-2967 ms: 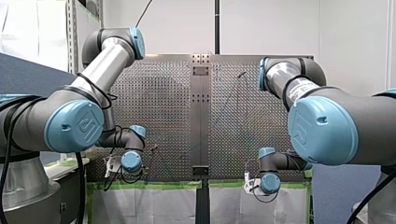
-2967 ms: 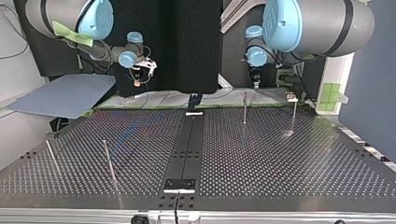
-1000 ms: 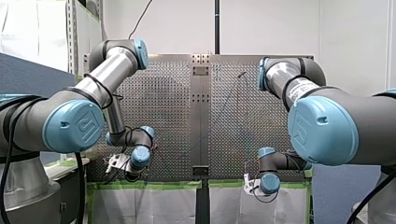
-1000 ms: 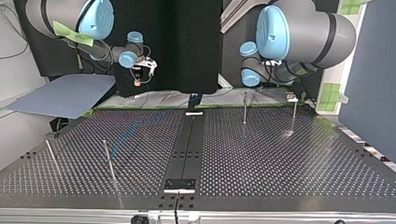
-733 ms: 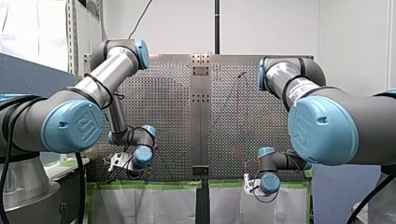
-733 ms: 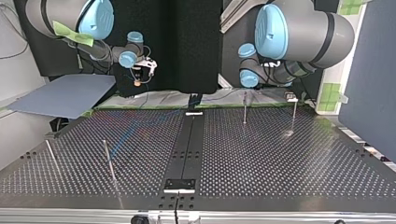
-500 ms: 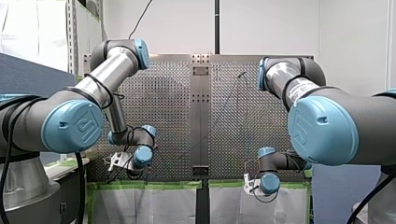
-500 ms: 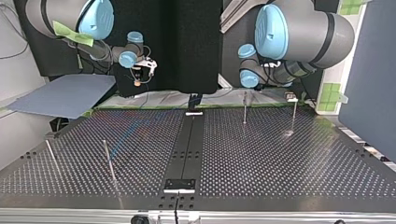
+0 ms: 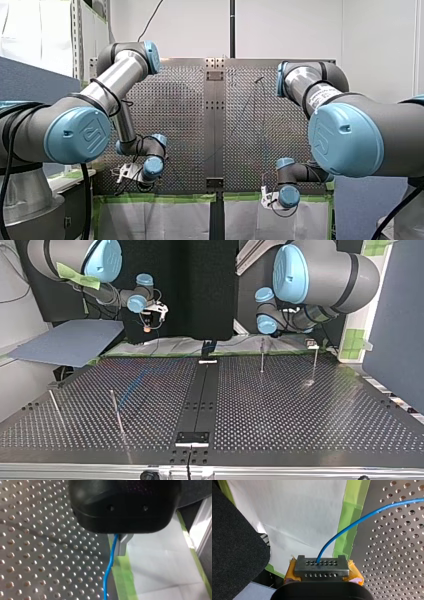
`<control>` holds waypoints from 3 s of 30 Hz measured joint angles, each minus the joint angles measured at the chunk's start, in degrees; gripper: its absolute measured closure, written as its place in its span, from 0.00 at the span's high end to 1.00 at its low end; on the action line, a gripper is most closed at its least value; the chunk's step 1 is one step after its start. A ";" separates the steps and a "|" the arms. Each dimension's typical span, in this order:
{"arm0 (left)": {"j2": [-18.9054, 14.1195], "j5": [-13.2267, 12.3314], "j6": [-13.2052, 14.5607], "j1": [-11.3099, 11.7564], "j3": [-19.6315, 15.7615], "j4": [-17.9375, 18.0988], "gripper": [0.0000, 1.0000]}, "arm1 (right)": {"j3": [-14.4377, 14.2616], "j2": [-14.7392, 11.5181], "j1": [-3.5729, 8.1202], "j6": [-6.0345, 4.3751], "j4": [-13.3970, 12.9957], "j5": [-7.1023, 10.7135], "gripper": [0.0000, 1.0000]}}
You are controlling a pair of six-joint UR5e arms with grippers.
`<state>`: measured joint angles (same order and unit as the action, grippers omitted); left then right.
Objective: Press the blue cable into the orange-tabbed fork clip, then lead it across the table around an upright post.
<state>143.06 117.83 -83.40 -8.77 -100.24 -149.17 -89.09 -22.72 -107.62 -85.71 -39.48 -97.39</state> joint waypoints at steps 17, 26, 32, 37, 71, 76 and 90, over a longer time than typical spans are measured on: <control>-0.36 -2.64 -6.36 -1.17 -0.18 1.96 0.01 | 0.00 -0.01 0.04 0.17 0.12 0.09 0.01; -1.86 -4.44 -10.46 0.25 -2.49 3.57 0.01 | 0.01 0.00 0.08 0.37 0.30 0.09 0.01; -4.61 -6.80 -13.36 1.27 -5.33 5.23 0.01 | 0.01 -0.01 0.06 0.58 0.38 0.09 0.01; -6.06 -8.12 -15.77 2.41 -7.70 6.62 0.01 | 0.01 0.00 0.07 0.66 0.50 0.09 0.01; -13.40 -13.03 -15.33 -1.65 -14.79 8.53 0.01 | 0.02 -0.01 0.18 0.79 0.77 0.09 0.01; -15.47 -12.76 -15.99 -1.76 -14.79 7.59 0.01 | 0.01 -0.01 0.18 0.79 0.86 0.09 0.01; -16.02 -11.01 -15.24 -1.08 -14.80 8.57 0.01 | 0.01 -0.01 0.17 0.79 1.02 0.09 0.01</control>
<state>127.04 106.82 -98.63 -9.85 -115.04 -140.61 -89.08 -22.73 -107.45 -84.92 -38.46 -97.30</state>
